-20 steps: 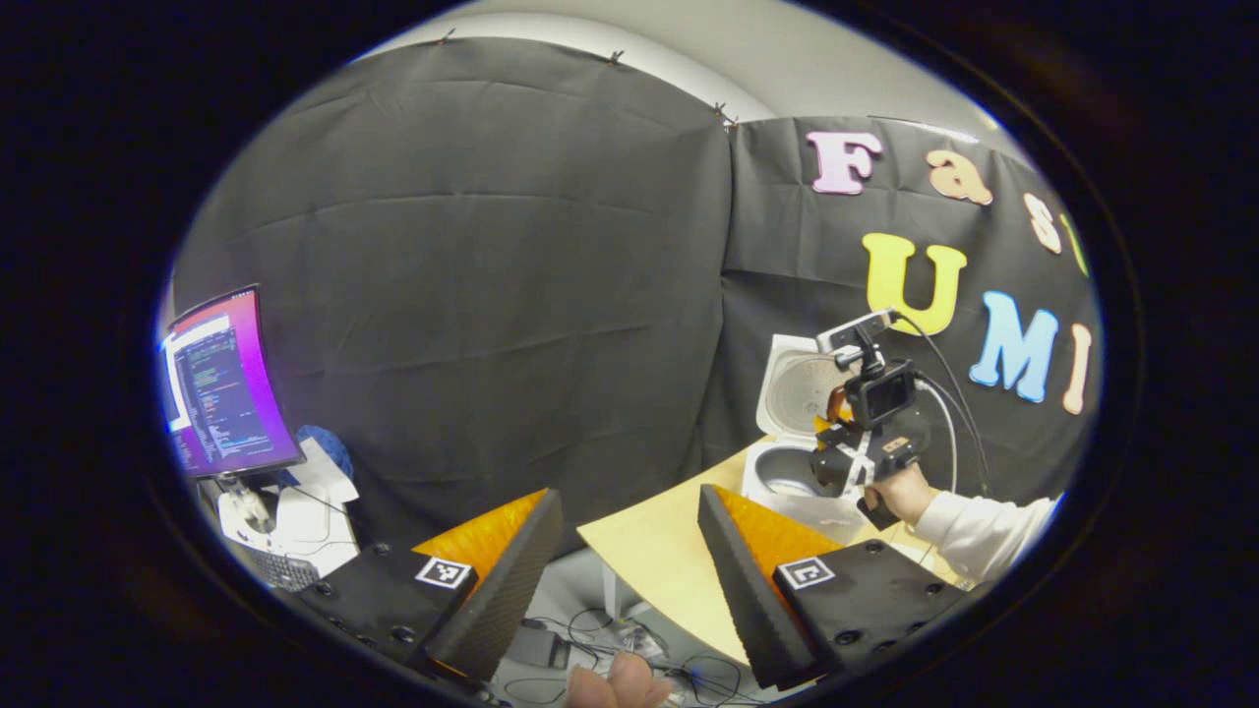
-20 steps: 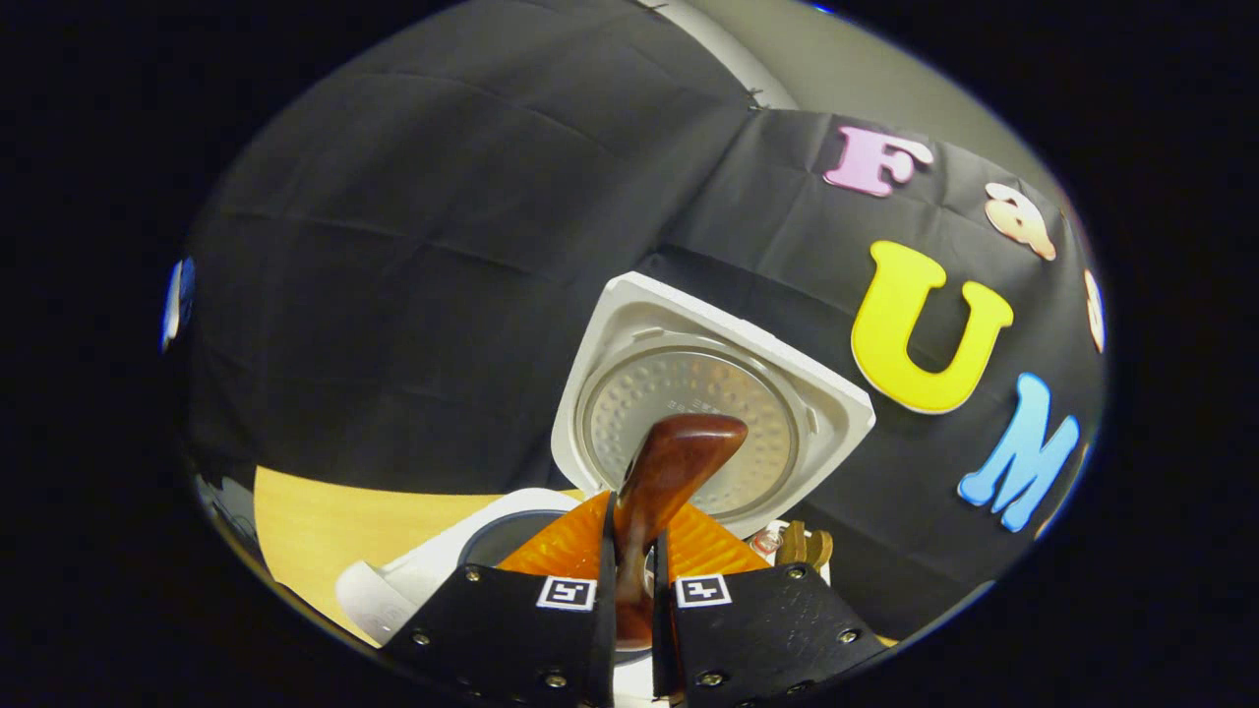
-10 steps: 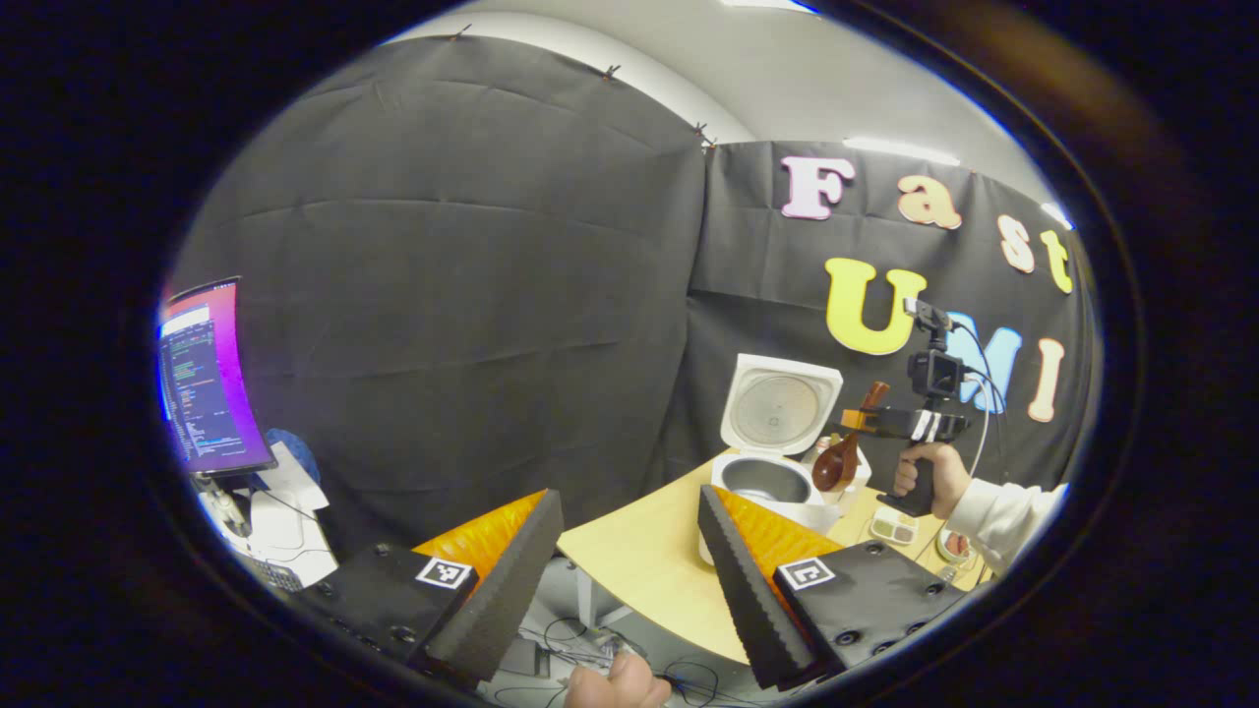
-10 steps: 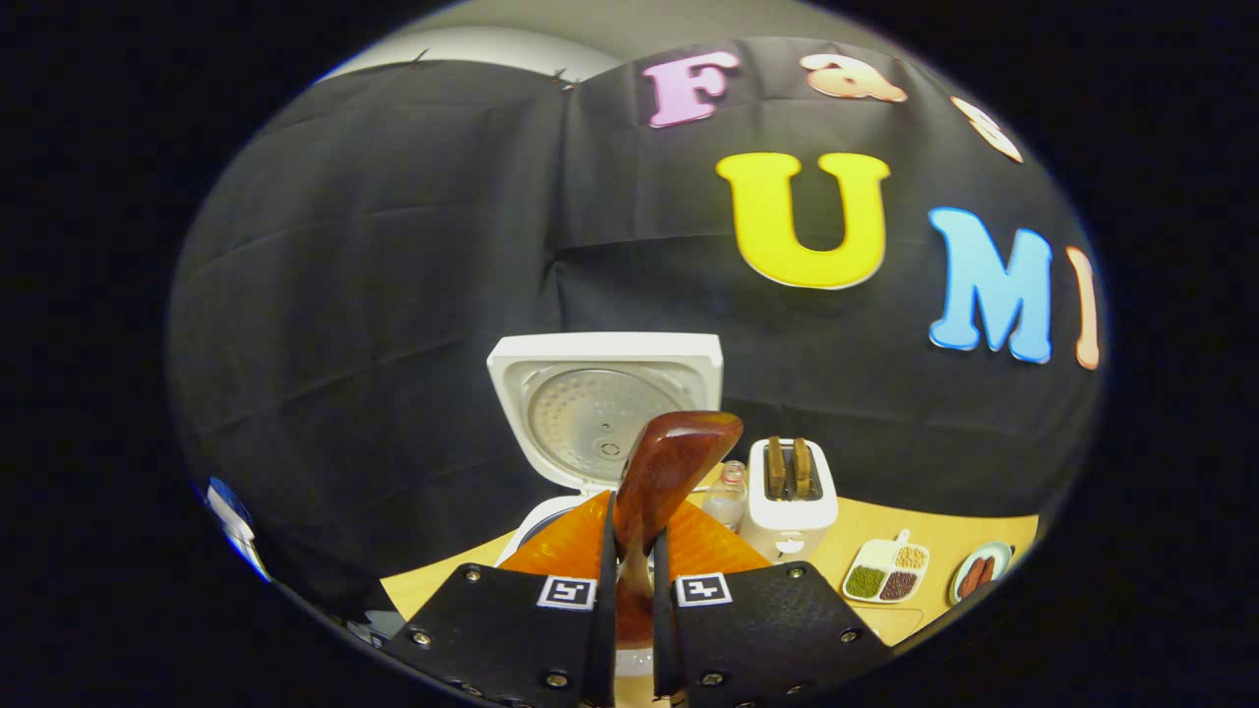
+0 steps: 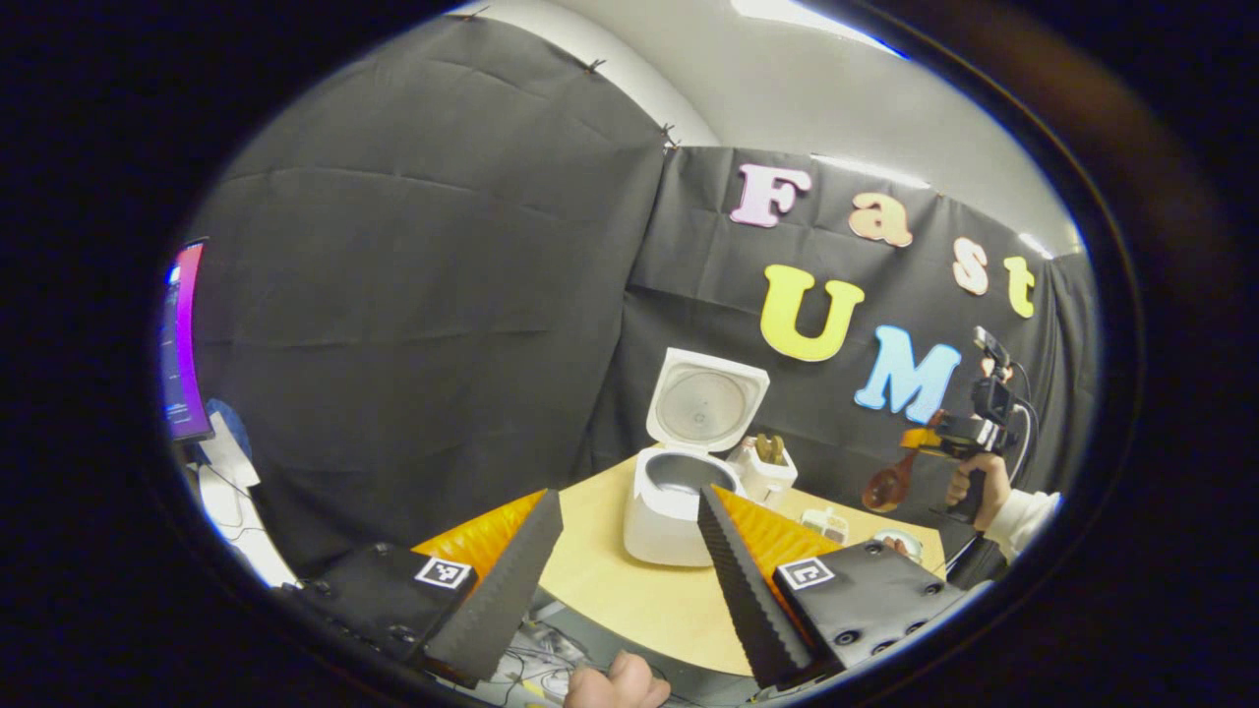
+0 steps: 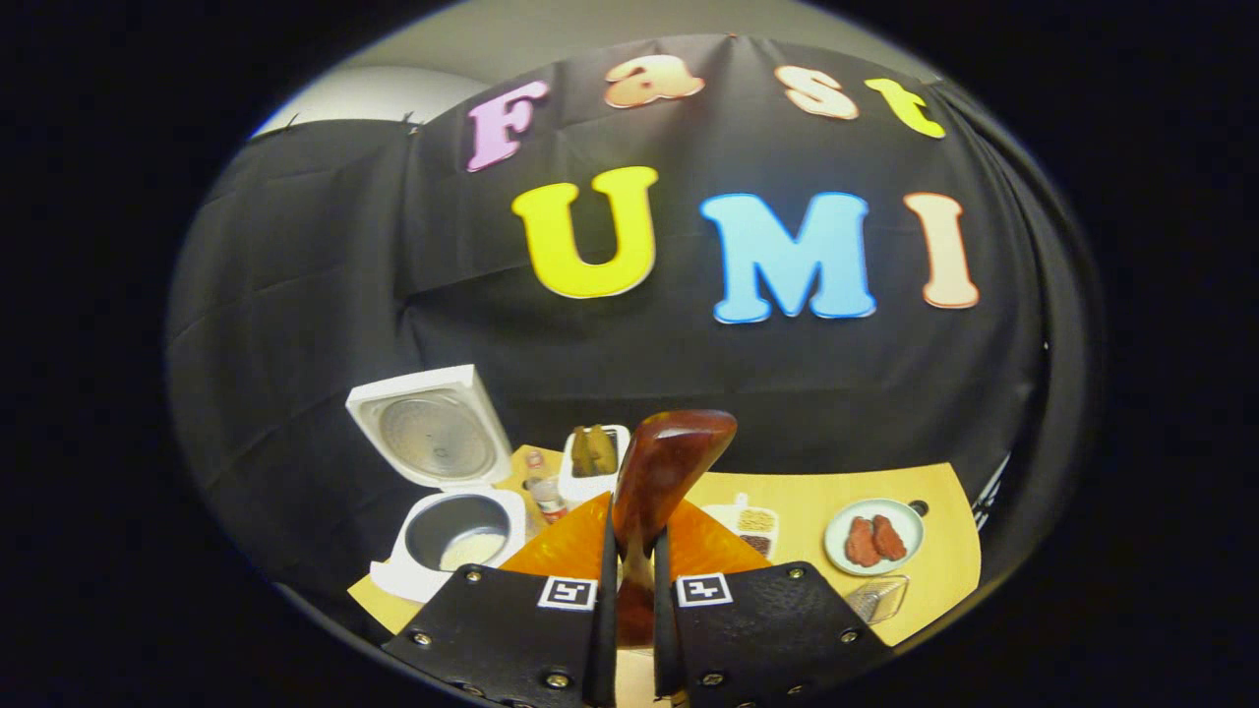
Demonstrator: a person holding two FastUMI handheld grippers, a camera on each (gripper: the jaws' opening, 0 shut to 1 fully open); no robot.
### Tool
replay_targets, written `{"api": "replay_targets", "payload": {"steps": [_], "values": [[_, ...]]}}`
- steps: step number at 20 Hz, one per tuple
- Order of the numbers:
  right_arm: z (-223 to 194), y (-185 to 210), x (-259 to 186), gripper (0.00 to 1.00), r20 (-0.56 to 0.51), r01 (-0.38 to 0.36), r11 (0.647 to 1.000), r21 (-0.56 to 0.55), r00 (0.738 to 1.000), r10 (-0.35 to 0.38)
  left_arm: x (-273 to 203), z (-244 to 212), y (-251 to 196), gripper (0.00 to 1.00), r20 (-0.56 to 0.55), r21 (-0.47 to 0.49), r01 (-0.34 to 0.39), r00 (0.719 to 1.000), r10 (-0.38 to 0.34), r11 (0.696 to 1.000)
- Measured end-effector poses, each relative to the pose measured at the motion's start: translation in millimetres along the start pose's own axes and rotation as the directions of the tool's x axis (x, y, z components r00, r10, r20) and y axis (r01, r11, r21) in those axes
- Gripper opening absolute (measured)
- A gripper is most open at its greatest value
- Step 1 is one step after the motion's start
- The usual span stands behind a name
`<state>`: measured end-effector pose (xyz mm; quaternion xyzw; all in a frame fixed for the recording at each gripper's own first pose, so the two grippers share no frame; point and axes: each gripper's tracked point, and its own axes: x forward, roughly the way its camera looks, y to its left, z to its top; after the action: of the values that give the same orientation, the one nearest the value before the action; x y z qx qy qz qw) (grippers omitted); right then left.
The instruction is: Close the left gripper, press the button to open the rice cooker; take a wooden spoon from the chopstick holder with the right hand, scoop a spoonful of rice and pour it into the rice cooker, then put the wooden spoon back into the chopstick holder.
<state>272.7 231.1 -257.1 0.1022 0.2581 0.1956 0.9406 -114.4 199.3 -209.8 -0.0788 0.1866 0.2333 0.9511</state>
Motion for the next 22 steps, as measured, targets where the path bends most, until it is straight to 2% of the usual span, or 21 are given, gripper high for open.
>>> {"api": "replay_targets", "payload": {"steps": [4,10,15,18,20,21,22], "values": [[-18,-96,0,0.15,-0.034,0.084,0.994,0.071,0.996,-0.082,-10,-6,-30,0.93,-0.012,0.039,-0.041,0.999,0.042,0.998],[-54,-213,8,0.15,-0.091,0.166,0.973,0.158,0.984,-0.153,-2,-22,-116,0.94,-0.047,0.056,-0.053,0.997,0.056,0.997],[-120,-270,27,0.15,-0.187,0.205,0.942,0.264,0.969,-0.159,-5,-35,-173,0.96,-0.093,0.075,-0.087,0.991,0.094,0.993],[-151,-280,35,0.15,-0.228,0.229,0.924,0.305,0.96,-0.162,2,-43,-193,0.99,-0.123,0.155,-0.071,0.988,0.091,0.985],[-174,-285,35,0.15,-0.26,0.24,0.918,0.316,0.952,-0.16,6,-42,-205,1.0,-0.131,0.173,-0.056,0.988,0.08,0.983],[-185,-286,35,0.15,-0.274,0.248,0.914,0.321,0.948,-0.161,7,-39,-210,1.0,-0.127,0.178,-0.054,0.989,0.077,0.983],[-193,-288,35,0.15,-0.287,0.258,0.909,0.327,0.944,-0.164,8,-39,-214,0.94,-0.125,0.183,-0.055,0.989,0.079,0.982]]}}
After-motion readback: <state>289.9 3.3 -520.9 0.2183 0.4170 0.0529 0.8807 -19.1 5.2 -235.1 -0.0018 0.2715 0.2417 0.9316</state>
